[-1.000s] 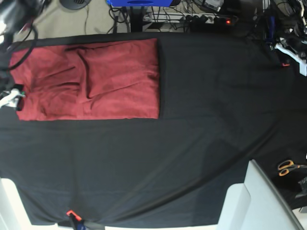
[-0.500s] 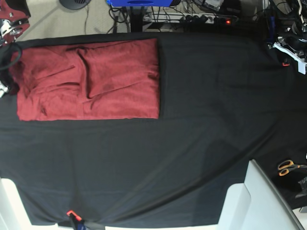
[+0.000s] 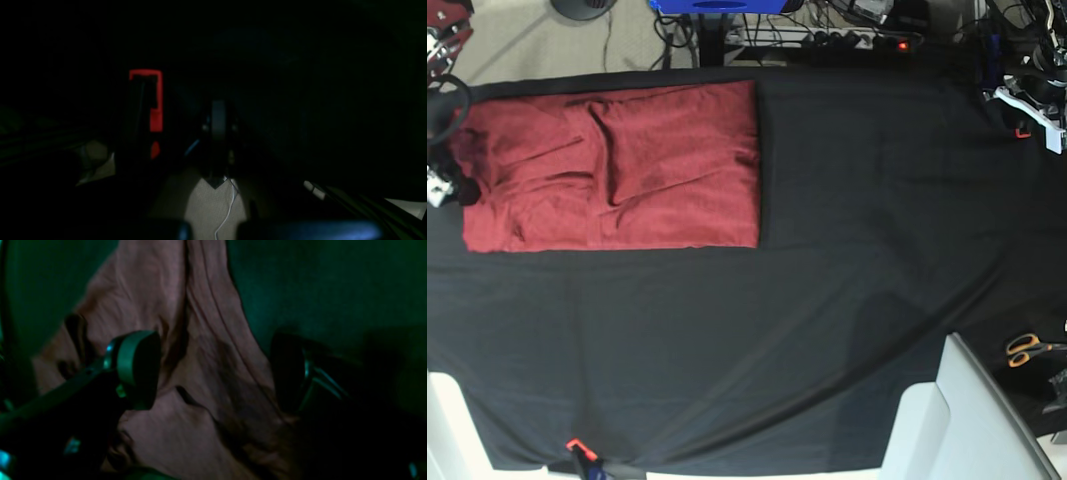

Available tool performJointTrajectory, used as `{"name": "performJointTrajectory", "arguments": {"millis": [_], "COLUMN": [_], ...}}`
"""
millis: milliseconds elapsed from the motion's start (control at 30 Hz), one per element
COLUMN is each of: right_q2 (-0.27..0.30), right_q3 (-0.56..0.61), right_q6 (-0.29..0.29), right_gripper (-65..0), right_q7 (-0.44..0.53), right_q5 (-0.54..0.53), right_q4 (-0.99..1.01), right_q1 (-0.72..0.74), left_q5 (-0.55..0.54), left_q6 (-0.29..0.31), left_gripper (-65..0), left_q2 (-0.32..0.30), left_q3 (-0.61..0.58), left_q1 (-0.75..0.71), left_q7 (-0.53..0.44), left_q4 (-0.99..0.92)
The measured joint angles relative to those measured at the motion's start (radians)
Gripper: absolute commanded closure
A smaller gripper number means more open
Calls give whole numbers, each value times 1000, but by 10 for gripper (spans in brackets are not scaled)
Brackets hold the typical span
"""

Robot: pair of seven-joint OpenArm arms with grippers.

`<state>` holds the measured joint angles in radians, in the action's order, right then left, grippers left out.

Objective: Fold the T-shirt properly
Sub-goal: 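Grasp the shirt's end with the right gripper and lift it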

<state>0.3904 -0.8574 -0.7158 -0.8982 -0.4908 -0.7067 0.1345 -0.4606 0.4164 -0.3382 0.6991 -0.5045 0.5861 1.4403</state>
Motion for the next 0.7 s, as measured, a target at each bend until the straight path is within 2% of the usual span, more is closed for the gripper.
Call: {"name": "performJointTrajectory", "arguments": {"millis": [167, 300, 567, 700], "right_q2": [40, 50, 72, 71], "right_q3": [111, 169, 166, 171], "right_q6": [1, 7, -1, 0], "right_gripper": [-489, -489, -489, -489], "right_q7": [2, 7, 35, -11], "right_q5": [3, 4, -55, -136], "right_q4": [5, 5, 106, 116], "right_q1": [2, 0, 17, 14], "left_q5": [1, 1, 1, 1], "left_q6": [0, 0, 0, 0], "left_gripper": [0, 0, 0, 0], "left_q2": [0, -1, 0, 0], "left_q3": [0, 0, -1, -2], "left_q1": [0, 0, 0, 0], "left_q7": [0, 0, 0, 0], "left_q4": [0, 0, 0, 0]}}
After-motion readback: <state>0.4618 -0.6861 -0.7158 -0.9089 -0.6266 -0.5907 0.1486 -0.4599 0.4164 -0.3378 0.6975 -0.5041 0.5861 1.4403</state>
